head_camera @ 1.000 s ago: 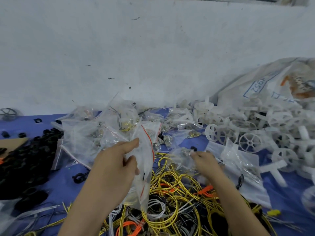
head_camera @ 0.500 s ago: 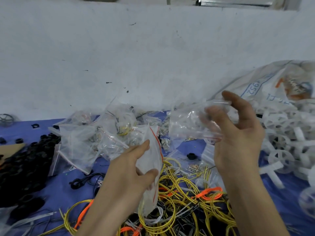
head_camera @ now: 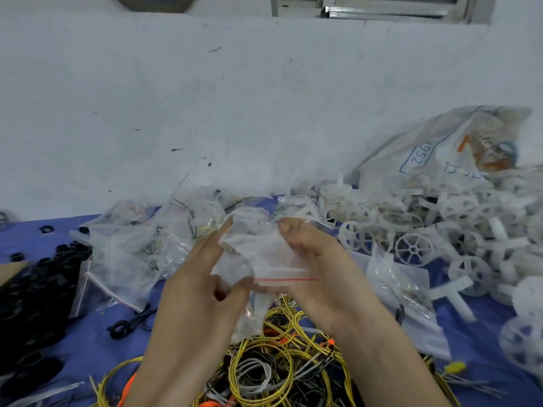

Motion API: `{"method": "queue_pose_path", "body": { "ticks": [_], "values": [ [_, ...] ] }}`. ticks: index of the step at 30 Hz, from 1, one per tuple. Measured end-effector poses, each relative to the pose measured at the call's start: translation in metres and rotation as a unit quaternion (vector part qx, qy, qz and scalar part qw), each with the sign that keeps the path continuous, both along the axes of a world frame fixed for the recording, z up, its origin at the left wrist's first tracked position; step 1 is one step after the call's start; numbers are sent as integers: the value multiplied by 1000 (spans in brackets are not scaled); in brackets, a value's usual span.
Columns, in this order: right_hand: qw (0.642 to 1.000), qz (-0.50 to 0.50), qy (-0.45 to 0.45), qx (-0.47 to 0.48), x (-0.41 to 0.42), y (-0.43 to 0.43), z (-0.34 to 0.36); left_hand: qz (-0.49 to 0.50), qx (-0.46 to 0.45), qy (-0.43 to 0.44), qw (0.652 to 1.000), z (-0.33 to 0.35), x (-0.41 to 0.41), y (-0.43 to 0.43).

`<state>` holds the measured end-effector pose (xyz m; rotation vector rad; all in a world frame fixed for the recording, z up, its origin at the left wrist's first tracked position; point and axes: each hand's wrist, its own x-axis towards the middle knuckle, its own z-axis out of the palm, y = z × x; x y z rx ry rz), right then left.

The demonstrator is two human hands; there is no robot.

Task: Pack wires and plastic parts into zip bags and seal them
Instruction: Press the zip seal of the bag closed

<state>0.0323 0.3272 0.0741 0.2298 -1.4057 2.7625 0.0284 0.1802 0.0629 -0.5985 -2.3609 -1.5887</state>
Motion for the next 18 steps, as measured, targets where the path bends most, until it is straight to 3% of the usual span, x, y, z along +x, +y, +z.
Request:
{"method": "queue_pose_path", "body": {
  "ticks": [2, 4, 7, 10, 12, 14, 16, 18],
  "values": [
    [989, -63, -11, 133, -1, -4, -3, 4, -11, 7, 1000, 0, 1, 1],
    [956, -132, 5, 263, 0, -9, -5, 18, -48, 14, 999, 3, 4, 3],
    [843, -215, 42, 491, 1, -12, -5, 24, -88, 26, 995, 11, 13, 8],
    [704, -183, 66, 682, 2, -8, -9, -3, -133, 44, 990, 12, 21, 16],
    [673, -144, 60, 723, 5, -2, -8, -10, -152, 41, 988, 11, 23, 19],
    [711, -94, 75, 693, 13, 15, 0, -4, -139, 39, 990, 10, 23, 19],
    [793, -2, 99, 602, 24, 40, 14, 4, -109, 38, 993, 8, 19, 15],
    [881, -26, 118, 457, 31, 69, 22, 4, -101, 33, 994, 4, 11, 11]
  ]
}}
